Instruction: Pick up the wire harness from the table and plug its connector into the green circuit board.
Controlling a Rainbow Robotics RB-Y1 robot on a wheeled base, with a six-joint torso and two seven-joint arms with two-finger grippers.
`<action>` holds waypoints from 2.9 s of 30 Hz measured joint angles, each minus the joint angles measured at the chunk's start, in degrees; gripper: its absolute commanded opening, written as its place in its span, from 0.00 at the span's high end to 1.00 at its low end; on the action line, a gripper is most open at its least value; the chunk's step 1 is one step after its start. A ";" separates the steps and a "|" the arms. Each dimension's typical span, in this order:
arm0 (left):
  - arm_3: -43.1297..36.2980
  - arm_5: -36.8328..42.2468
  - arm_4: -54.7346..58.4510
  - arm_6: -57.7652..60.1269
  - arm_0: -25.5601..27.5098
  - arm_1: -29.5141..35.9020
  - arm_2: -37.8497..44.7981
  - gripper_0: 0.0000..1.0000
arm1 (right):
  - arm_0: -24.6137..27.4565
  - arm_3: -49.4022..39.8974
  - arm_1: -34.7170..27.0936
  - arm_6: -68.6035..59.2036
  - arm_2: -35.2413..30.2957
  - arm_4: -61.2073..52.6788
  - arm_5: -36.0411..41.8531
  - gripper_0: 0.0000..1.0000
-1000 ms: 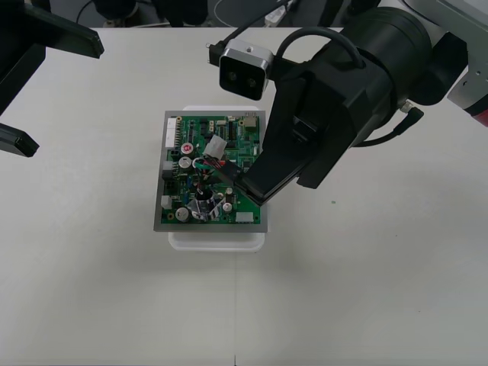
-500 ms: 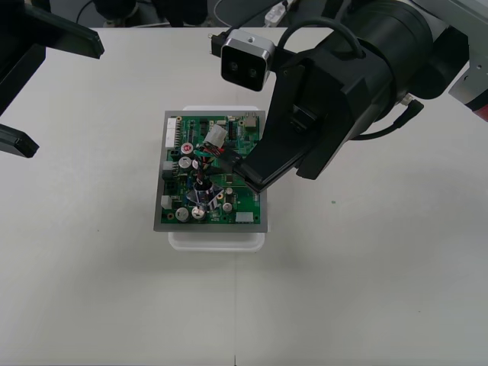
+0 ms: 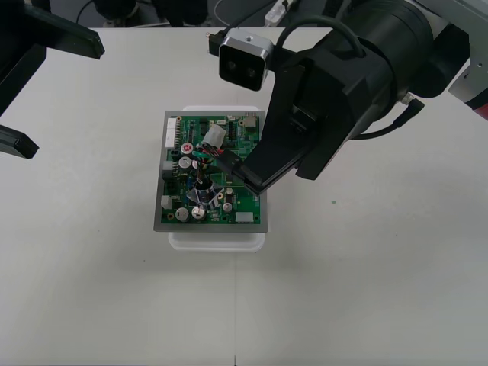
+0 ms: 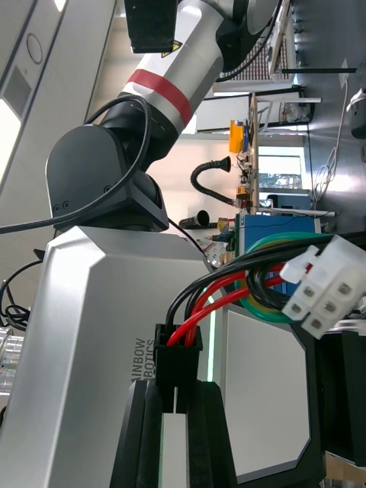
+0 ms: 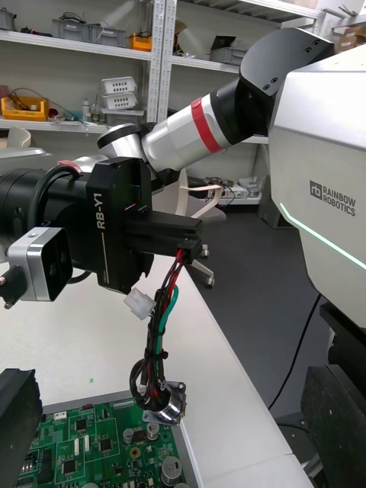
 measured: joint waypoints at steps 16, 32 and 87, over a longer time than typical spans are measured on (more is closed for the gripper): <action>-1.31 0.00 0.67 -0.01 0.00 0.02 -2.08 0.00 | -0.02 -1.66 0.00 0.00 0.01 0.04 0.00 1.00; -3.22 0.00 1.01 -0.03 0.00 0.02 -2.08 0.00 | -0.04 -1.87 0.00 0.00 0.01 0.04 0.00 1.00; -6.36 0.00 -1.05 -0.02 -5.75 -7.62 -13.35 0.00 | -0.16 -3.48 0.00 0.00 1.06 0.09 0.00 1.00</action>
